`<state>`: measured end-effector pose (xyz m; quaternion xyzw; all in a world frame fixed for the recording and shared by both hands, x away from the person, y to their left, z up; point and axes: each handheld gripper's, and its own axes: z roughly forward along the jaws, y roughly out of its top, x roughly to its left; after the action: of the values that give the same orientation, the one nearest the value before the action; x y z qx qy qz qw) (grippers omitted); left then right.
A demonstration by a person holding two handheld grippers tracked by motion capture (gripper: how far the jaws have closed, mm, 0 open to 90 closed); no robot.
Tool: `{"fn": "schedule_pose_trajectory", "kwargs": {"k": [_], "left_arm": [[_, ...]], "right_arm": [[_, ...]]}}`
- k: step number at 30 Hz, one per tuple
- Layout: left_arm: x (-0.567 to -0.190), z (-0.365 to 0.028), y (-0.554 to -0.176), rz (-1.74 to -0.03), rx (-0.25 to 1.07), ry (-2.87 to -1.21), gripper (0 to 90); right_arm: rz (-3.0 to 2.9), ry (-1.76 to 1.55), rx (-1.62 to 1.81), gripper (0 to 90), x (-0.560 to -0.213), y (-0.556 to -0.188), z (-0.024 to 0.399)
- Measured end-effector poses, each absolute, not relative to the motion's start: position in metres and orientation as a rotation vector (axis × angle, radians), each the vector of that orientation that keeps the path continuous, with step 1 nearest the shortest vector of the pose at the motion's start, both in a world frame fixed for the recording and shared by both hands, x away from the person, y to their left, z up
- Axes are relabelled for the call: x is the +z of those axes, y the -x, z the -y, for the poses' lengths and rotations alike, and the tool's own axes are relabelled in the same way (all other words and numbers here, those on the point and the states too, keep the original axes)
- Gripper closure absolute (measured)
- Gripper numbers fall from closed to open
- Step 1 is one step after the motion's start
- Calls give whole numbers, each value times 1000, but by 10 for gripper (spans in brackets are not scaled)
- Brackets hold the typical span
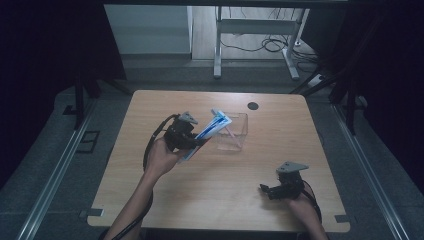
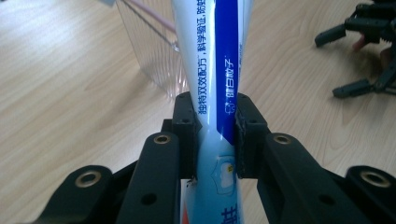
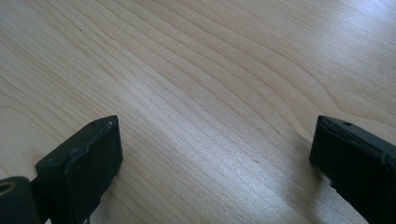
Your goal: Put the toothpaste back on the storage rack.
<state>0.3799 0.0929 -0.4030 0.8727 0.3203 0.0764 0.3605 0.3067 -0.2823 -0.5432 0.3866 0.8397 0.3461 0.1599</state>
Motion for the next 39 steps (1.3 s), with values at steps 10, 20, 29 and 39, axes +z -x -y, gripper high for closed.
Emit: {"fn": "schedule_pose_trajectory", "kwargs": {"k": [10, 20, 29, 39], "left_arm": [[-395, -75, -396, -805, 215, -2234, 747], [-386, -56, -413, -775, 243, -2198, 746], [-381, -42, -430, -763, 279, -2154, 746], [-381, -29, -445, -762, 293, -2108, 746]], "right_arm": [[-2399, -1105, 989, 23, -543, -307, 282], [-2401, -1105, 989, 23, -543, -307, 282], [-2400, -1104, 989, 23, -543, -307, 282], [-2400, -1104, 989, 23, -543, -307, 282]]}}
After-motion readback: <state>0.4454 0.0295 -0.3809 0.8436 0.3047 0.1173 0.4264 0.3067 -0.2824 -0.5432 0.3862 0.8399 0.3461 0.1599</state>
